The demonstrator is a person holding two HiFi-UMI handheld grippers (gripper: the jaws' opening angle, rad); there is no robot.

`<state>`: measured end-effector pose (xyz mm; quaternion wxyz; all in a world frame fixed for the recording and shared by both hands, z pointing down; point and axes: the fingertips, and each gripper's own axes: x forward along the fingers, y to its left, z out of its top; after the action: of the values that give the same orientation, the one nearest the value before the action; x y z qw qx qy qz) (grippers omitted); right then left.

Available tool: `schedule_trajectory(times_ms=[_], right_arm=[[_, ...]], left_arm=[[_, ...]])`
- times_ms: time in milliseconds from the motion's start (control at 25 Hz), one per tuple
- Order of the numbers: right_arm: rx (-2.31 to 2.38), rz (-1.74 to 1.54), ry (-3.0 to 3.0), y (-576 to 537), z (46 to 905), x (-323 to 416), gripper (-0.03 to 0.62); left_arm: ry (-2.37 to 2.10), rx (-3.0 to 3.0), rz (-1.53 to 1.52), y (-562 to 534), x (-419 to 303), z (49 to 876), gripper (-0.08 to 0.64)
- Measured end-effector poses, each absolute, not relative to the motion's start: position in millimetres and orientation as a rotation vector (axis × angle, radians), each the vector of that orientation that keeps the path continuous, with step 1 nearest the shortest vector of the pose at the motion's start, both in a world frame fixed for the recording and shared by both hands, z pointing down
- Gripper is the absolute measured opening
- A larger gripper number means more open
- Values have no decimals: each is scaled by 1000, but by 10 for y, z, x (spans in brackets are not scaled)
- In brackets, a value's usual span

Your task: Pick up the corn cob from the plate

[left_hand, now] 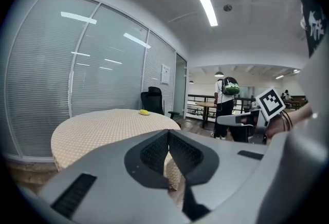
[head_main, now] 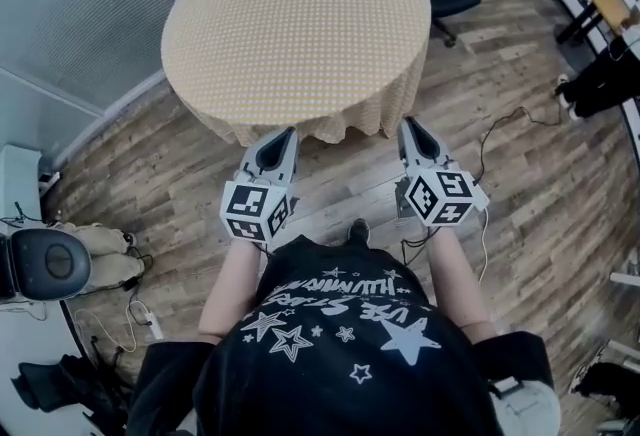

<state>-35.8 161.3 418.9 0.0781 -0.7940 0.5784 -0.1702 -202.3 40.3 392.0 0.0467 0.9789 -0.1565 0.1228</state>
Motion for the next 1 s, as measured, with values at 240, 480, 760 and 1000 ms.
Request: schedule_trajectory(times_ms=[240, 480, 760, 1000], right_arm=[[-2348, -514, 1728, 1637, 4209, 2, 41], [-2355, -554, 1705, 1646, 4349, 236, 41], [-2408, -565, 1662, 1449, 4428, 657, 41], [-2466, -551, 1628, 1091, 4364, 1288, 41]], left_arm=[[-507, 2989, 394, 402, -1665, 3941, 8], [-440, 3001, 410, 435, -1298, 4022, 8], [-356, 2998, 380, 141, -733, 4120, 8], [-304, 2978, 360, -304, -118, 4191, 8]])
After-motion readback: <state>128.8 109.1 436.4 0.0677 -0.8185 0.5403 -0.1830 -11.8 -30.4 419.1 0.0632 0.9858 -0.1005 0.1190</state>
